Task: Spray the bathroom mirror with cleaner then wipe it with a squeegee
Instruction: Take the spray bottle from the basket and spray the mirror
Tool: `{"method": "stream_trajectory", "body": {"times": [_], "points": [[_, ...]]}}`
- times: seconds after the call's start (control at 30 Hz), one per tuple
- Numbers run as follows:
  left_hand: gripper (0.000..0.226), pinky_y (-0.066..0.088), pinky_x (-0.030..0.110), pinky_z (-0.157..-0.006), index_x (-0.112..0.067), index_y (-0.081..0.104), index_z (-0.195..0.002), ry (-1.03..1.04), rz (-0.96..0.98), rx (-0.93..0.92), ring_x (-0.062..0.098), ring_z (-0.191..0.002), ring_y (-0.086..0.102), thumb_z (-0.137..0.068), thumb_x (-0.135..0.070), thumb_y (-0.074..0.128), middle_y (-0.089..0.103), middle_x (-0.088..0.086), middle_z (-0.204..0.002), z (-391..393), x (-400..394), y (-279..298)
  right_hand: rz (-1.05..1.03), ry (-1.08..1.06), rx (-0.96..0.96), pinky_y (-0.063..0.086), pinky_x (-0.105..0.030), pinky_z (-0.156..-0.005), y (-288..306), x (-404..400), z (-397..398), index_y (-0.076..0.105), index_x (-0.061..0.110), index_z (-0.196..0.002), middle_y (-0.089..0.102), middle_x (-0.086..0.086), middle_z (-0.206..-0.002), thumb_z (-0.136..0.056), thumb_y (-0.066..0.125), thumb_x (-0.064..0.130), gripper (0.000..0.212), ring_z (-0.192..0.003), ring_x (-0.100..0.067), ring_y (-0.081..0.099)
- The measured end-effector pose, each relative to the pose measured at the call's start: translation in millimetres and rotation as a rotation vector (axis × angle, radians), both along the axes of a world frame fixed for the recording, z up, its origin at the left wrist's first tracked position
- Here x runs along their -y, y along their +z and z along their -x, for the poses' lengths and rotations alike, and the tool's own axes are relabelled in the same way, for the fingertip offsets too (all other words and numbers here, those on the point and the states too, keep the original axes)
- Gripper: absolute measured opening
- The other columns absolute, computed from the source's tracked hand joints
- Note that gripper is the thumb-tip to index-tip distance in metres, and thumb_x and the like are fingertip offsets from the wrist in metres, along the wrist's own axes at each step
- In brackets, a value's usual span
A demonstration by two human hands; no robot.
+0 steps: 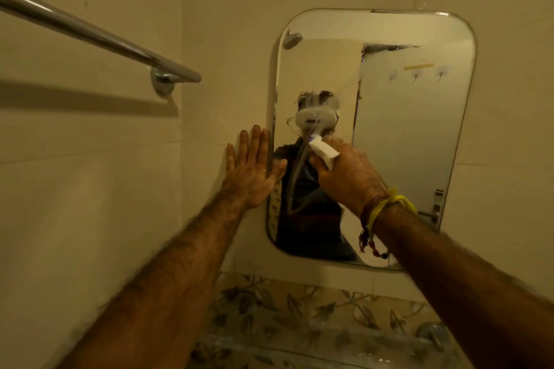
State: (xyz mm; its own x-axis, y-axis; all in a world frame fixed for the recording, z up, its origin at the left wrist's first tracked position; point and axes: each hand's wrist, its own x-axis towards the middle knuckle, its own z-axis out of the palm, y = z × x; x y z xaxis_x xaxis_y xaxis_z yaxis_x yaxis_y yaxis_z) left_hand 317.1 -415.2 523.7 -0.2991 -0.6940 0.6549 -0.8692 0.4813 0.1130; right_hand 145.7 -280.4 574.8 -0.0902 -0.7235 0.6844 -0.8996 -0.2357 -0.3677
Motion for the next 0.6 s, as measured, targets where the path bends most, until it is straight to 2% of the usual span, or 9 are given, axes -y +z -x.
{"method": "stream_trajectory", "body": {"times": [0.13, 0.23, 0.4, 0.6], "points": [[0.08, -0.022, 0.052, -0.12, -0.027, -0.038, -0.145, -0.011, -0.002, -0.023, 0.021, -0.145, -0.038, -0.091, -0.071, 0.002, -0.04, 0.0, -0.16, -1, 0, -5, -0.089, -0.027, -0.097, 0.053, -0.043, -0.094, -26, -3, -4, 0.046, 0.019, -0.127, 0.056, -0.006, -0.123, -0.09, 0.062, 0.037, 0.043, -0.108, -0.025, 0.058], [0.083, -0.021, 0.053, -0.119, -0.025, -0.035, -0.15, -0.011, -0.007, -0.018, 0.023, -0.149, -0.034, -0.097, -0.07, 0.01, -0.038, 0.0, -0.161, -1, -3, -5, -0.151, -0.056, -0.181, 0.053, -0.042, -0.094, -43, -7, -10, 0.047, 0.014, -0.127, 0.058, -0.007, -0.121, -0.092, 0.06, 0.035, 0.043, -0.107, -0.025, 0.059], [0.086, -0.016, 0.058, -0.118, -0.025, -0.03, -0.154, 0.035, -0.105, -0.069, 0.026, -0.151, -0.03, -0.097, -0.074, 0.014, -0.036, -0.001, -0.162, 9, -12, -4, -0.283, -0.118, -0.253, 0.052, -0.035, -0.074, -62, -17, -12, 0.06, 0.012, -0.113, 0.062, -0.004, -0.097, -0.094, 0.057, 0.036, 0.031, -0.083, -0.021, 0.058], [0.088, -0.008, 0.062, -0.123, -0.023, -0.028, -0.155, 0.034, -0.203, -0.064, 0.028, -0.151, -0.03, -0.099, -0.071, 0.018, -0.037, 0.003, -0.162, 8, -27, -34, -0.43, -0.151, -0.423, 0.057, -0.042, -0.08, -79, -30, -7, 0.063, 0.013, -0.113, 0.061, -0.005, -0.089, -0.093, 0.056, 0.04, 0.034, -0.085, -0.026, 0.063]]}}
